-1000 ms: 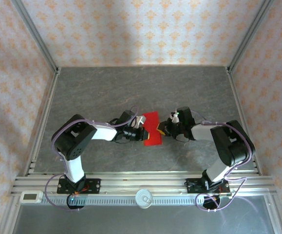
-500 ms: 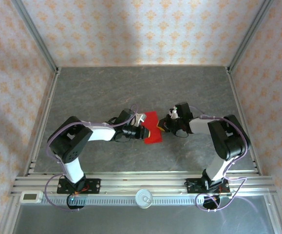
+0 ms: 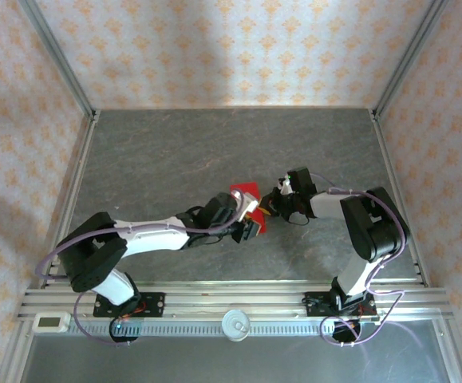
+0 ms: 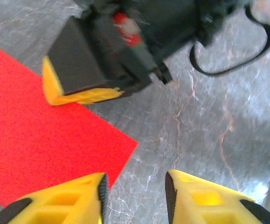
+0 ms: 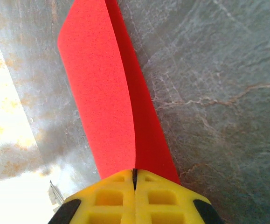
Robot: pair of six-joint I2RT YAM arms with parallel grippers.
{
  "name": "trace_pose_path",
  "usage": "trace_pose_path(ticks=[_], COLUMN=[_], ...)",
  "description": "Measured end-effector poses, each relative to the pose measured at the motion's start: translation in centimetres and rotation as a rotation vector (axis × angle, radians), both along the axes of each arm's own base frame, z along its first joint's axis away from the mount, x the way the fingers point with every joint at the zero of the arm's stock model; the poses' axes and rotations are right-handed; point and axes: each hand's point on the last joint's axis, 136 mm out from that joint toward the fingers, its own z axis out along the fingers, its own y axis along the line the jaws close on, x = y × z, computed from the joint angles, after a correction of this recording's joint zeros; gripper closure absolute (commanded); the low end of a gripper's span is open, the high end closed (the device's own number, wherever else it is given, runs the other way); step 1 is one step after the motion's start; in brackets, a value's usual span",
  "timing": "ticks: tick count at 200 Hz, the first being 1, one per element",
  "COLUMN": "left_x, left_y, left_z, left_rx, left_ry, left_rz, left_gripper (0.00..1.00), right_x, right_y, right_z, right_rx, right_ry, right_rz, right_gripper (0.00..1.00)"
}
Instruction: Fold a paper plane with a square sheet of paper (pick it up from the middle)
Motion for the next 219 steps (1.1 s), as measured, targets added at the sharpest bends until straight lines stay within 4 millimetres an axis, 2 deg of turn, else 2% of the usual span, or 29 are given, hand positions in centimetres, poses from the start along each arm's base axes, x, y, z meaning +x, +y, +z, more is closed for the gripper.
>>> trace_pose_path(ticks=[31, 71, 92, 126, 157, 219], left_x=[-0.9, -0.4, 0.0, 0.8, 1.5, 2.7], left_y=[-1.6, -2.7, -2.3, -1.4, -0.9, -1.2], left_z=[0.0, -1.5, -2.7, -3.9, -3.8, -3.8], left_rx=[0.136, 0.315, 0.401, 0.494, 0.533, 0.575], left_ry=[-0.163, -0.298, -0.335, -0.371, -0.403, -0.441], left_rz=[-0.04, -0.047, -0.037, -0.002, 0.031, 0.063], left_gripper=[0.34, 0.3, 0.29, 0.29, 0.31, 0.46], right_x=[-0.2, -0.2, -0.2, -0.2, -0.1, -0.2], right_y=[-0.1, -0.1, -0.1, 0.0, 0.0, 0.0], right_z=[-0.2, -0.2, -0.2, -0.1, -0.1, -0.1], right_rx=[-0.001, 0.001, 0.002, 0.003, 0.003, 0.008], right_ry=[0.007, 0.009, 0.01, 0.008, 0.008, 0.01], right_rz=[-0.002, -0.005, -0.006, -0.006, -0.006, -0.002], right_gripper=[0.95, 0.95, 0.95, 0.95, 0.95, 0.94])
